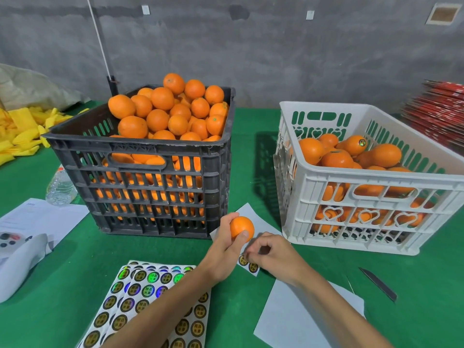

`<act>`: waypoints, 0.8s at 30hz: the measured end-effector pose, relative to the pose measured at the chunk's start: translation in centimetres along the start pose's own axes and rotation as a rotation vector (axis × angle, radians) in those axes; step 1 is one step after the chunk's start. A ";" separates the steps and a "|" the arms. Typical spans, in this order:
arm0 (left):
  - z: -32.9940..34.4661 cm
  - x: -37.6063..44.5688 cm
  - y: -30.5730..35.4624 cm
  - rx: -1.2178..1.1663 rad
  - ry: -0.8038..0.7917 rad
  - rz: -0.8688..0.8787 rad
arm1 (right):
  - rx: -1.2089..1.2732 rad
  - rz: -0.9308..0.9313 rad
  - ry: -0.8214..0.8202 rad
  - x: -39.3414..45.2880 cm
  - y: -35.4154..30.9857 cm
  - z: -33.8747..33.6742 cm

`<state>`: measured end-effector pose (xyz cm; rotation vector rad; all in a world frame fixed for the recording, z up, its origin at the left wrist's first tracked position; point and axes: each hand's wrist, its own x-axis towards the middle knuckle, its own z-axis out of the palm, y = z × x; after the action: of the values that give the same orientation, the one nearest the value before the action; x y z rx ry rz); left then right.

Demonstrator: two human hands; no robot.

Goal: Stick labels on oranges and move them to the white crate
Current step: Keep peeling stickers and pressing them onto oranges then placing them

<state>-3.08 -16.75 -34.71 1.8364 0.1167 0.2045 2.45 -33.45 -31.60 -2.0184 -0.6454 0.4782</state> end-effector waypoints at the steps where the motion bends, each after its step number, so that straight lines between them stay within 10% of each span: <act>1: 0.0 0.0 0.0 -0.003 -0.002 -0.003 | -0.002 0.015 -0.009 0.1 -0.2 0.0; 24: 0.1 -0.2 0.5 0.011 -0.017 -0.033 | -0.072 0.122 -0.024 0.5 -0.9 -0.2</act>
<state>-3.27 -16.99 -34.25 1.8452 0.1363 0.1661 2.72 -32.89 -30.74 -2.1314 -0.5635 0.5591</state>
